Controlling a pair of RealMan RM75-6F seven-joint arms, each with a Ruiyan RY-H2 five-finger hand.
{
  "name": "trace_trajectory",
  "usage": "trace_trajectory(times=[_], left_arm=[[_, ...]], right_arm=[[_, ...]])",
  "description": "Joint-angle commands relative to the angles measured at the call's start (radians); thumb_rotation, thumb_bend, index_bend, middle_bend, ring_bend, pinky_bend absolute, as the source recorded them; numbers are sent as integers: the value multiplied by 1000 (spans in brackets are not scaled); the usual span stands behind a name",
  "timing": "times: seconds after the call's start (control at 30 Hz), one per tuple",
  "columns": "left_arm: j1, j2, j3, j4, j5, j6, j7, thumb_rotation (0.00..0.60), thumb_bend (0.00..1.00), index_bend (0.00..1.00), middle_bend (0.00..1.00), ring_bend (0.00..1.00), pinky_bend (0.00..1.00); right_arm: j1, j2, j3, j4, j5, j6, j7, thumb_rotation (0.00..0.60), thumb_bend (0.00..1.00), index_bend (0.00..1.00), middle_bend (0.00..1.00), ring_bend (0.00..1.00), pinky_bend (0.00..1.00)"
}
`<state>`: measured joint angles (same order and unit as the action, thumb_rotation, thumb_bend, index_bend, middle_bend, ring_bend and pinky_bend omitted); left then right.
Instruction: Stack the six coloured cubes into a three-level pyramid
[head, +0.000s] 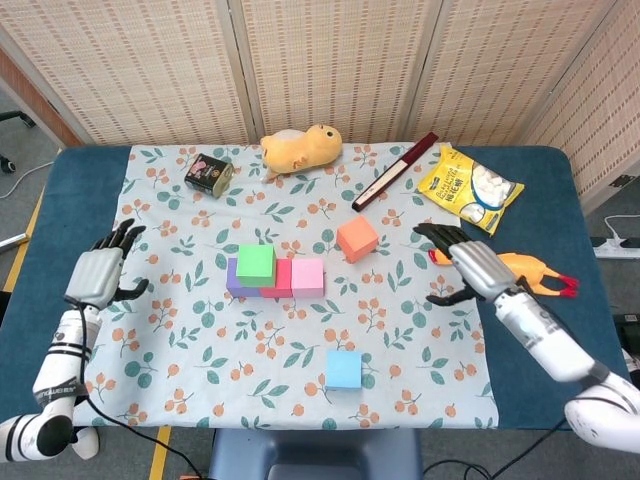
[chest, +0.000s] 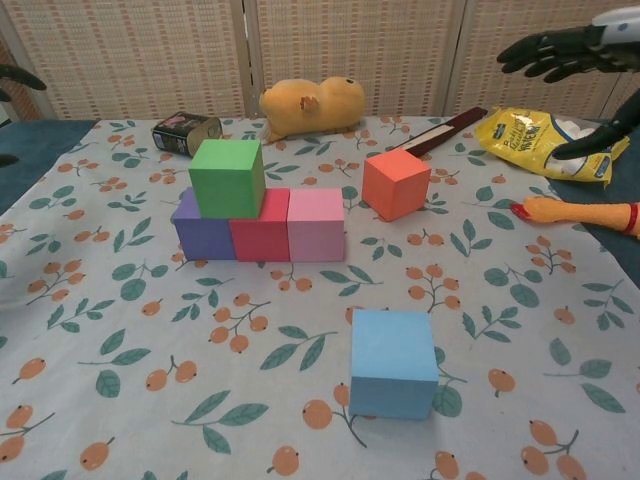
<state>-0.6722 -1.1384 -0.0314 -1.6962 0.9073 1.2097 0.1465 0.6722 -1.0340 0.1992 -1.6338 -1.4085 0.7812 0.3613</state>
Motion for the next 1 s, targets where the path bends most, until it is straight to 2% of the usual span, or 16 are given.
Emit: trace_trajectory(times=[0.03, 0.13, 0.3, 0.57, 0.87, 1.0], left_arm=[[64, 3, 36, 25, 64, 32, -33, 600, 326, 138, 21, 100, 174], [109, 5, 47, 32, 118, 58, -63, 600, 326, 153, 28, 100, 173], [159, 7, 51, 49, 191, 79, -99, 600, 325, 178, 45, 100, 169], [221, -13, 45, 85, 269, 104, -151, 600, 325, 202, 58, 100, 166], [272, -11, 31, 91, 306, 84, -229, 600, 325, 203, 57, 100, 166], [291, -7, 23, 95, 320, 73, -270, 600, 322, 203, 55, 100, 166]], right_arm=[[147, -109, 46, 118, 91, -148, -110, 600, 83, 0, 39, 0, 48], [231, -185, 54, 215, 146, -229, -179, 600, 61, 0, 40, 0, 48], [340, -326, 40, 406, 195, -304, -283, 600, 6, 0, 43, 0, 48], [446, -512, 8, 673, 228, -382, -365, 600, 0, 0, 43, 0, 48], [512, -682, -6, 943, 230, -464, -357, 600, 0, 0, 48, 0, 48], [530, -744, -1, 1032, 209, -479, -318, 600, 13, 44, 114, 0, 47]])
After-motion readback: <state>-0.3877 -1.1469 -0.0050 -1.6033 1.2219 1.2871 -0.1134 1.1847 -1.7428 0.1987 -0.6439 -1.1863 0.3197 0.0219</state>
